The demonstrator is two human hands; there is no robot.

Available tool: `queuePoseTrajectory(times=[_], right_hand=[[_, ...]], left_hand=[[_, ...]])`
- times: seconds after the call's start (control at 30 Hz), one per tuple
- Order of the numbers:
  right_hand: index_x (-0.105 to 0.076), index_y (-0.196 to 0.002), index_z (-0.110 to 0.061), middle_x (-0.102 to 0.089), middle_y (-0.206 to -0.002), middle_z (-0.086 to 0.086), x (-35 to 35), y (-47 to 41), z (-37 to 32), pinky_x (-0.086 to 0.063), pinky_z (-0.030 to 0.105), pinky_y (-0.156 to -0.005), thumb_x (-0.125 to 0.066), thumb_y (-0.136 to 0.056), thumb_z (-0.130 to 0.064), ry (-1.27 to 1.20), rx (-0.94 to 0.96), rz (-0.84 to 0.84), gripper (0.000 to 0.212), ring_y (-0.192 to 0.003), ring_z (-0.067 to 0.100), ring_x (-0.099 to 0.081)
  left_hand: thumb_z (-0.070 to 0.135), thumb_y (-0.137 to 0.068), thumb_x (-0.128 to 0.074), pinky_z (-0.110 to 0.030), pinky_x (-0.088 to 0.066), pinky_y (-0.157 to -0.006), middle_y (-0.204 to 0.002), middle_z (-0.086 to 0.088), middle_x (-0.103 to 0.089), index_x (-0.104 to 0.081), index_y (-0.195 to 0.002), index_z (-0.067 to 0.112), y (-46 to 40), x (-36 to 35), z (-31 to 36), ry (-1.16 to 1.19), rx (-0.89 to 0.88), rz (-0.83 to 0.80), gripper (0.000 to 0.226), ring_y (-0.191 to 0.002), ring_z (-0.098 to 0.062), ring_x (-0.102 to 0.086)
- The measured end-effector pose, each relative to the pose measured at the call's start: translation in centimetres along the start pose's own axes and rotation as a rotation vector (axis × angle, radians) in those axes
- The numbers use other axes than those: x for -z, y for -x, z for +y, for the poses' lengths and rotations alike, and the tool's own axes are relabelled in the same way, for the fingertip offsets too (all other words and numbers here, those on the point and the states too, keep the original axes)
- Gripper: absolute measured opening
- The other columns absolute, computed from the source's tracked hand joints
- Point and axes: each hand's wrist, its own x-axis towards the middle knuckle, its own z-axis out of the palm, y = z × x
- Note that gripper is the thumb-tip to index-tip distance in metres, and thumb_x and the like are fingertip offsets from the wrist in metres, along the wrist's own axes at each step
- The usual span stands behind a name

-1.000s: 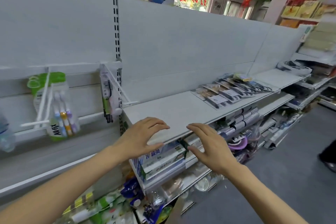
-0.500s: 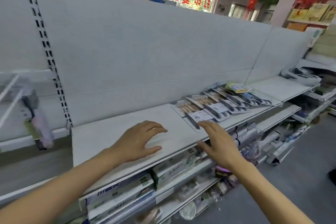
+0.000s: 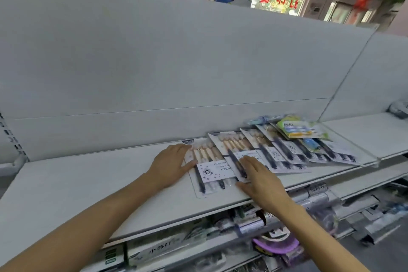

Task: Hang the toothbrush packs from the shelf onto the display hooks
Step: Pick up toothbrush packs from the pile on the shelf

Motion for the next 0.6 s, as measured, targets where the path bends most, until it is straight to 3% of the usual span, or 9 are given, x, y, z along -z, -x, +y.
queuePoseTrajectory(times=[0.1,0.17,0.2,0.27,0.33,0.4,0.5,0.6], right_hand=[[-0.035,-0.152,-0.019,-0.033,-0.160,0.001,-0.9,-0.6,1.1,-0.038,0.036,-0.112,-0.052,-0.096,-0.053,0.061,0.052,0.013,0.069,-0.148,0.021,-0.032],[-0.055,-0.139,-0.013,-0.055,-0.145,0.006,-1.2,-0.9,1.5,-0.053,0.036,-0.096,-0.056,-0.088,-0.052,0.143,0.113,0.088,0.064,-0.132,0.025,-0.055],[-0.064,-0.129,-0.012,-0.065,-0.133,0.006,-1.3,-1.0,1.8,-0.059,0.034,-0.084,-0.060,-0.082,-0.052,0.168,0.135,0.111,0.062,-0.120,0.025,-0.064],[-0.071,-0.118,-0.011,-0.072,-0.121,0.007,-1.5,-1.2,2.0,-0.061,0.032,-0.068,-0.069,-0.075,-0.049,0.203,0.170,0.159,0.058,-0.106,0.024,-0.071],[-0.072,-0.115,-0.009,-0.073,-0.117,0.010,-1.6,-1.4,1.9,-0.062,0.033,-0.061,-0.082,-0.070,-0.044,0.235,0.205,0.194,0.058,-0.101,0.026,-0.073],[-0.073,-0.112,-0.008,-0.073,-0.115,0.012,-1.8,-1.6,1.9,-0.062,0.035,-0.056,-0.087,-0.065,-0.041,0.255,0.214,0.211,0.059,-0.097,0.029,-0.074],[-0.073,-0.112,-0.008,-0.073,-0.115,0.013,-1.9,-1.8,2.0,-0.061,0.036,-0.053,-0.086,-0.067,-0.038,0.250,0.229,0.263,0.056,-0.095,0.029,-0.074],[-0.074,-0.111,-0.008,-0.074,-0.113,0.011,-1.6,-1.5,2.0,-0.061,0.034,-0.055,-0.062,-0.082,-0.038,0.231,0.259,0.350,0.043,-0.095,0.028,-0.075]], left_hand=[[0.084,-0.082,-0.024,-0.035,-0.036,-0.110,-0.151,0.002,-0.044,-0.035,-0.149,0.025,-1.4,-0.5,0.5,0.005,0.099,-0.014,0.090,-0.137,-0.019,-0.040],[0.097,-0.065,-0.009,-0.035,-0.033,-0.111,-0.151,0.001,-0.045,-0.037,-0.148,0.023,-2.2,-0.3,0.9,0.011,0.137,-0.017,0.115,-0.138,-0.020,-0.040],[0.098,-0.061,-0.012,-0.035,-0.032,-0.112,-0.151,0.000,-0.045,-0.038,-0.148,0.022,-2.5,-0.2,1.1,0.038,0.155,-0.024,0.118,-0.138,-0.021,-0.039],[0.083,-0.067,-0.040,-0.033,-0.030,-0.112,-0.150,-0.002,-0.045,-0.039,-0.148,0.022,-3.2,-0.1,1.5,0.174,0.205,-0.038,0.102,-0.138,-0.023,-0.038],[0.056,-0.072,-0.065,-0.033,-0.032,-0.110,-0.145,-0.007,-0.048,-0.041,-0.147,0.020,-3.7,0.0,1.8,0.333,0.246,-0.040,0.087,-0.136,-0.026,-0.040],[0.041,-0.067,-0.068,-0.033,-0.036,-0.107,-0.140,-0.009,-0.050,-0.039,-0.147,0.021,-4.2,0.0,1.9,0.408,0.269,-0.054,0.087,-0.133,-0.028,-0.042],[0.029,-0.073,-0.075,-0.034,-0.033,-0.109,-0.144,-0.011,-0.046,-0.030,-0.152,0.021,-5.1,0.2,2.6,0.334,0.267,-0.120,0.091,-0.135,-0.028,-0.040],[0.020,-0.075,-0.075,-0.033,-0.032,-0.109,-0.140,-0.012,-0.048,-0.027,-0.153,0.022,-5.4,0.4,3.1,0.302,0.241,-0.118,0.091,-0.131,-0.024,-0.046]])
